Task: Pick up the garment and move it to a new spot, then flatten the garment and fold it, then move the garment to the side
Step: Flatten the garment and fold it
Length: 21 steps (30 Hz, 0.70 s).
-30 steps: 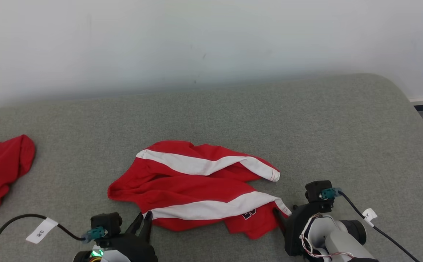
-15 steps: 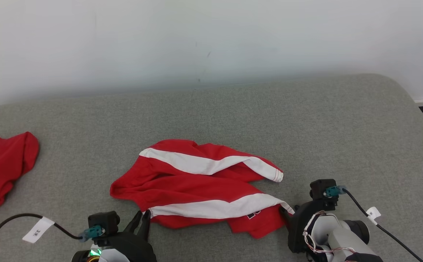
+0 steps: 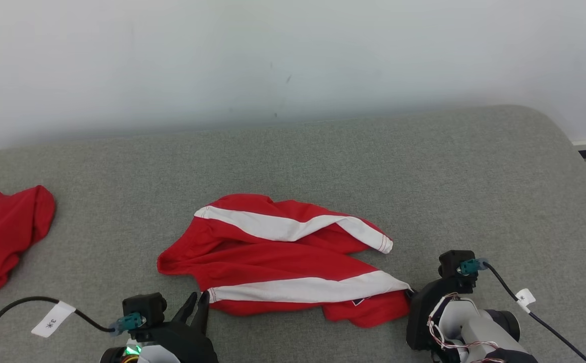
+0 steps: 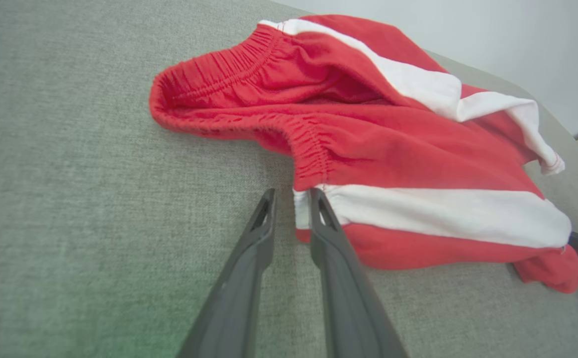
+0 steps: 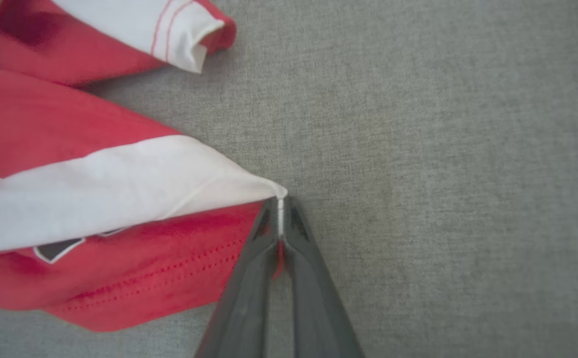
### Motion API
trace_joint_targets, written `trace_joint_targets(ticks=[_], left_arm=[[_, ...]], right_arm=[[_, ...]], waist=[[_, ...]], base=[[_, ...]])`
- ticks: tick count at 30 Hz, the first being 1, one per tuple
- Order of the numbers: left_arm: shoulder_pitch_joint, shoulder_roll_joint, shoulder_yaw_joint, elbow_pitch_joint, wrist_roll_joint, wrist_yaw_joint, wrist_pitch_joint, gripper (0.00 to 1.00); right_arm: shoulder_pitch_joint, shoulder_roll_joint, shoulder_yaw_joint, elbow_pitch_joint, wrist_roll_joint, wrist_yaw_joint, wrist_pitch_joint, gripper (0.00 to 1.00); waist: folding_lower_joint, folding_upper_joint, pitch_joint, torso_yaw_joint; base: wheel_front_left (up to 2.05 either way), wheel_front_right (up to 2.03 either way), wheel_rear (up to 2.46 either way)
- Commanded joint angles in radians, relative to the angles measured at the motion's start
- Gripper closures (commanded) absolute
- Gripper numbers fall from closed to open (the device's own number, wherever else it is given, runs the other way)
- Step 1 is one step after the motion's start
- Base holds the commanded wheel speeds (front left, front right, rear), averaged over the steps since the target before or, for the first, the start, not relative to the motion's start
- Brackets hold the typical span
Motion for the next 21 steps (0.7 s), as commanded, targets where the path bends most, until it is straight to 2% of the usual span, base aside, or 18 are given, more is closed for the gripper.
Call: trace_joint_targets(ticks=[1,4,5,6,13,18,21], left_arm=[[0.012,0.003,-0.001,-0.002,-0.002,0.004,0.001,0.66],[0.014,0.004,0.004,-0.007,-0.008,0.005,-0.003,0.68],[0.011,0.004,0.010,-0.014,-0.013,0.003,-0.009,0.76],[0.007,0.001,0.020,-0.027,-0.021,-0.002,-0.017,1.00],[-0.002,-0.006,0.099,-0.168,-0.085,-0.021,-0.041,1.00],[0.035,-0.003,0.142,-0.320,-0.168,-0.015,0.012,1.00],[0.075,0.021,0.137,-0.385,-0.175,0.019,0.062,1.00]], right_arm=[[0.043,-0.002,0.012,0.032,0.009,-0.004,0.015,1.00],[0.030,-0.001,0.030,0.011,0.029,-0.004,-0.018,1.00],[0.020,-0.001,0.031,0.003,0.027,-0.004,-0.036,1.00],[0.009,-0.001,0.033,-0.007,0.020,-0.004,-0.055,1.00],[-0.052,-0.006,0.042,-0.109,-0.130,-0.004,-0.141,1.00],[-0.060,-0.092,0.088,-0.277,-0.221,-0.004,-0.109,1.00],[-0.028,-0.148,0.086,-0.386,-0.236,-0.004,-0.049,1.00]], waist=[[0.0001,0.0000,0.000,0.001],[0.0001,0.0000,-0.002,0.001],[0.0001,0.0000,-0.004,0.001],[0.0001,0.0000,-0.006,0.001],[0.0001,0.0000,-0.023,0.006],[0.0001,0.0000,-0.019,0.013],[0.0001,0.0000,-0.011,0.016]], base=[[0.00,0.00,0.00],[0.00,0.00,0.00],[0.00,0.00,0.00],[0.00,0.00,0.00],[0.00,0.00,0.00],[0.00,0.00,0.00],[0.00,0.00,0.00]])
